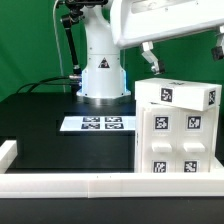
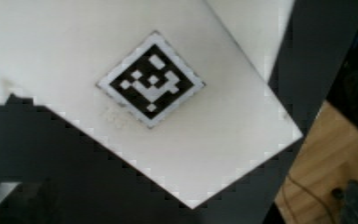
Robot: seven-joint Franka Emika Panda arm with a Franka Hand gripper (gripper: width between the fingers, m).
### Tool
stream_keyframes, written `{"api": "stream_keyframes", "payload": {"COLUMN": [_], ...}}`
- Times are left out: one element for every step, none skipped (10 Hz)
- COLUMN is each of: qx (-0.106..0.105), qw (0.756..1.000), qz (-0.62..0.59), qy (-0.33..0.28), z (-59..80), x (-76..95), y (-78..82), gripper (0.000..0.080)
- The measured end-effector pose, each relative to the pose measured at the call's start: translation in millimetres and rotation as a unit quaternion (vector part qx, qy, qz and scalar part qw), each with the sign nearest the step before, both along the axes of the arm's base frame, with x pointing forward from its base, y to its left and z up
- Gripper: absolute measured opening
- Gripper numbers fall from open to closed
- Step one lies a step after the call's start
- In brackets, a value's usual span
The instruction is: Assemble cabinet
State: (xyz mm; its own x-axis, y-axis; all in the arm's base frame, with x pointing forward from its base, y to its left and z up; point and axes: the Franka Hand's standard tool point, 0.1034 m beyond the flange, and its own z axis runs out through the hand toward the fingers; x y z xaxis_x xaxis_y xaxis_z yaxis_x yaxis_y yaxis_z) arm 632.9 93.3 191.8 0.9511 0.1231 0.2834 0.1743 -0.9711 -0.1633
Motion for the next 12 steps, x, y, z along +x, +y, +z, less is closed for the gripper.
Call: {"api": "stream_keyframes", "payload": {"qx": [-0.011, -0.027, -0.033, -0.038, -0.051, -0.054, -0.079, -0.097, -0.105, -0.112, -0.113, -0.112], "qw": [1.0, 0.997, 0.995, 0.994, 0.988, 0.986, 0.978, 0.969, 0.961, 0.955, 0.953, 0.954], "qz": [0.026, 0.069, 0.09, 0.105, 0.146, 0.157, 0.195, 0.229, 0.255, 0.274, 0.282, 0.279], "qy": [-0.004, -0.008, -0.013, -0.016, -0.023, -0.025, -0.018, -0.012, -0.014, -0.015, -0.015, -0.013], "z": [-1.3, -3.2, -3.0, -3.2, -3.5, -3.8, -6.8, -11.6, -17.2, -20.2, -21.7, -22.2], "x": [-0.5, -1.7, -1.3, -1.3, -1.3, -1.6, -5.1, -6.3, -6.6, -8.9, -9.4, -8.5], "y": [0.0, -0.6, -1.8, -2.6, -4.2, -4.1, -0.8, -0.1, -2.9, -3.4, -3.5, -3.5], "gripper": [0.0797, 0.0797, 0.0797, 0.0797, 0.0797, 0.0797, 0.0797, 0.0797, 0.0797, 0.0797, 0.0797, 0.0797]}}
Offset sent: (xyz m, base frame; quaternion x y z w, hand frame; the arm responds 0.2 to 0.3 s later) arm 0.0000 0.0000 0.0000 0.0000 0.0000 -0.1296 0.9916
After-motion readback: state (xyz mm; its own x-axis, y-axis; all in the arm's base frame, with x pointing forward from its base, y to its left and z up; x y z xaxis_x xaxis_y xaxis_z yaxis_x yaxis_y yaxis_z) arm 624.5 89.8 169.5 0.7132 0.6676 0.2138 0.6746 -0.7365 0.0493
